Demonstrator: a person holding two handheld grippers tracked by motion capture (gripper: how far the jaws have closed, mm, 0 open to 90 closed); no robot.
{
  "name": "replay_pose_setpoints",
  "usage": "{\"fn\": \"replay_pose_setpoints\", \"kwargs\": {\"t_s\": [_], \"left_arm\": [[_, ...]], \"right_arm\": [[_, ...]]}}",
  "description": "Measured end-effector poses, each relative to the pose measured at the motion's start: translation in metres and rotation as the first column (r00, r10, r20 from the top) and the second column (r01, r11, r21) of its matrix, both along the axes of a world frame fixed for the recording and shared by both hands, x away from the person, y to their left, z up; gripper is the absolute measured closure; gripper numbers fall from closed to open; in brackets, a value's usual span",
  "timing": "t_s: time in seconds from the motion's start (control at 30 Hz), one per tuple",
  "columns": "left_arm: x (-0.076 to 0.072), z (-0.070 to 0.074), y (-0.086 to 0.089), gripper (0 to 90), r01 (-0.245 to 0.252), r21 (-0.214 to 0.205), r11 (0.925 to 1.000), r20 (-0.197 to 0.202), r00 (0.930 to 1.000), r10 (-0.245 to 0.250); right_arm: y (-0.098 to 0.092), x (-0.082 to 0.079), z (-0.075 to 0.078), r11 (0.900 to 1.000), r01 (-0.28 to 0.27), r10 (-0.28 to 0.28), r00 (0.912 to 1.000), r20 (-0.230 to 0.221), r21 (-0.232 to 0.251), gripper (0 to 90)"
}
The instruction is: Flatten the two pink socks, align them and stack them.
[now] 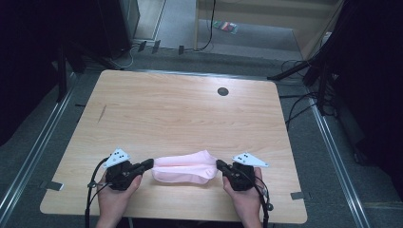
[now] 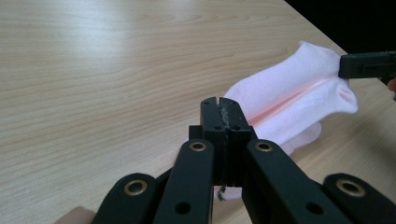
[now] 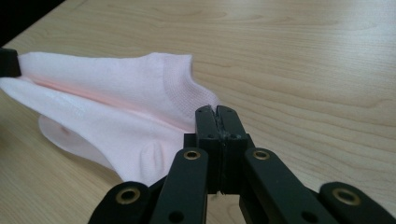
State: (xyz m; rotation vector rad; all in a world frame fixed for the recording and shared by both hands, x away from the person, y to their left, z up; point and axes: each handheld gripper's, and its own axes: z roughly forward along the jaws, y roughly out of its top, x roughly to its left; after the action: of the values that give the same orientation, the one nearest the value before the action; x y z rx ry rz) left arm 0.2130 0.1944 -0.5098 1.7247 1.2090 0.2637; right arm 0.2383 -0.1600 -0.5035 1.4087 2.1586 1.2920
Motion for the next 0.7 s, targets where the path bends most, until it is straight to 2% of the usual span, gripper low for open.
{"fn": "replay_pose_setpoints", "kwargs": {"t_s": [0.07,0.13,0.2,0.27,0.33,0.4,0.53,0.7], "left_arm": [[0.000,-0.001,0.001,90.0,-0.002,-0.001,1.0000,-0.001,1.0000,0.002],[0.000,-0.001,0.003,90.0,0.000,-0.011,0.9999,-0.002,1.0000,0.000],[0.000,-0.002,0.002,90.0,0.002,-0.003,1.0000,-0.001,1.0000,-0.002],[0.000,-0.004,0.001,90.0,0.003,0.025,0.9997,-0.004,1.0000,-0.003],[0.001,-0.009,0.000,90.0,0.012,0.023,0.9997,-0.025,0.9996,-0.012],[0.000,-0.014,-0.003,90.0,0.028,0.047,0.9985,-0.048,0.9985,-0.026],[0.001,-0.018,-0.004,90.0,0.034,0.068,0.9971,-0.061,0.9977,-0.030],[0.002,-0.022,-0.006,90.0,0.044,0.095,0.9945,-0.075,0.9965,-0.037]], "right_arm": [[0.000,0.000,-0.001,1.0000,-0.002,0.002,1.0000,0.001,-0.006,90.0],[0.001,0.000,-0.002,0.9999,-0.004,0.004,0.9998,-0.020,0.012,90.0],[0.001,0.000,0.000,0.9998,-0.003,0.003,0.9998,-0.020,0.022,90.0],[0.003,0.000,-0.001,0.9998,-0.007,0.008,0.9998,-0.020,0.020,90.0],[0.008,0.001,-0.006,0.9994,-0.030,0.031,0.9985,-0.046,0.016,90.0],[0.014,0.004,-0.014,0.9993,-0.033,0.034,0.9967,-0.074,0.016,90.0],[0.022,0.006,-0.019,0.9987,-0.050,0.050,0.9953,-0.083,-0.003,90.0],[0.021,0.007,-0.022,0.9987,-0.049,0.047,0.9947,-0.092,-0.015,89.9]]}}
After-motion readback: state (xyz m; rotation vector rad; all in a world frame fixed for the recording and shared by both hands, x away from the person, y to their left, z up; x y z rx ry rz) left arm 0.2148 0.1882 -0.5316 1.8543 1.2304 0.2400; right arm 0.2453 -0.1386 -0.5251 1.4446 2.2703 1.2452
